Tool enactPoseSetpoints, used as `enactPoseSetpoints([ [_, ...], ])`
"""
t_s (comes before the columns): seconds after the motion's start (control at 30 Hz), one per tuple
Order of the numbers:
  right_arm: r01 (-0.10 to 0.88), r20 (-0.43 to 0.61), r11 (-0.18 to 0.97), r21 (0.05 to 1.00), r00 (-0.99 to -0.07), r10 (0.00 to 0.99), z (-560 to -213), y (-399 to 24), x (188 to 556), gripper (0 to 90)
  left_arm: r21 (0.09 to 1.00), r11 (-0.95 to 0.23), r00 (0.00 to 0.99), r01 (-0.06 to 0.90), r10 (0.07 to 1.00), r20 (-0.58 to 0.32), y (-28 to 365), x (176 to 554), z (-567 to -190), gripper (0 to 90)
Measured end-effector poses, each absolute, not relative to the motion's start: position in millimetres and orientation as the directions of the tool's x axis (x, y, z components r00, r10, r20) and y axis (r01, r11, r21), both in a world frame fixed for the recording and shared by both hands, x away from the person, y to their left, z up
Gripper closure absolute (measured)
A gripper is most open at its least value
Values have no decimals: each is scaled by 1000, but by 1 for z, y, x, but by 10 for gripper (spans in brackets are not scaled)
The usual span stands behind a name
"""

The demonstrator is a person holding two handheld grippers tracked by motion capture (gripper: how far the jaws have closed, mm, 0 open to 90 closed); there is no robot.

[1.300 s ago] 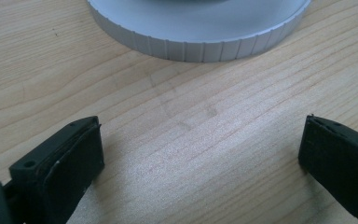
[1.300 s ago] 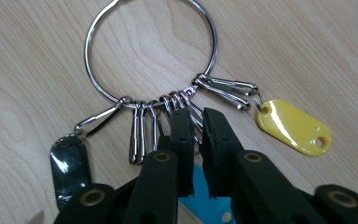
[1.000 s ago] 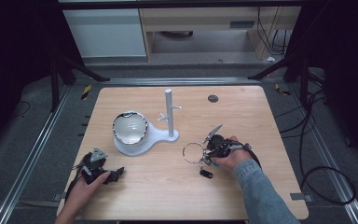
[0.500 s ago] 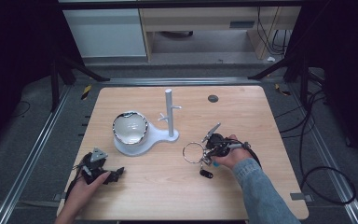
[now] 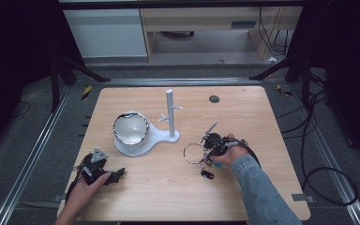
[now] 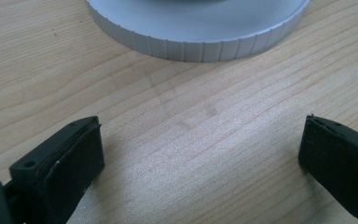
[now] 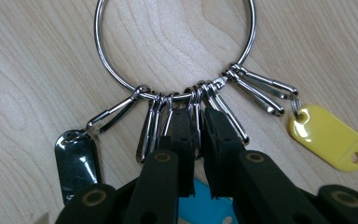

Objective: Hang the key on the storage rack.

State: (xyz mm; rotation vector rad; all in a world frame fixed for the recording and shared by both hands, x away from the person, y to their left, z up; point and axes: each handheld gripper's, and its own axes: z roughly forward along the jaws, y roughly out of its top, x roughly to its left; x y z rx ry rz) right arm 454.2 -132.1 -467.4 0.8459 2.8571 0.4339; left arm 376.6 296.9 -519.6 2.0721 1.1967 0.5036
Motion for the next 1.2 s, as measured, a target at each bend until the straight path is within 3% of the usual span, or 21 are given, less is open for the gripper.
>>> enactPoseSetpoints([
  [0.33,529,-20,804,270,-832,554,-466,-129,460,854,722,-344,502,601,865,-6,297,377,-520,0],
  [0.63,535,16,795,287,-832,555,-458,-129,459,870,722,-344,502,601,865,-5,297,377,-520,0],
  [1.2,520,-21,791,323,-831,555,-421,-135,461,885,721,-344,502,601,865,-5,297,377,-520,0],
])
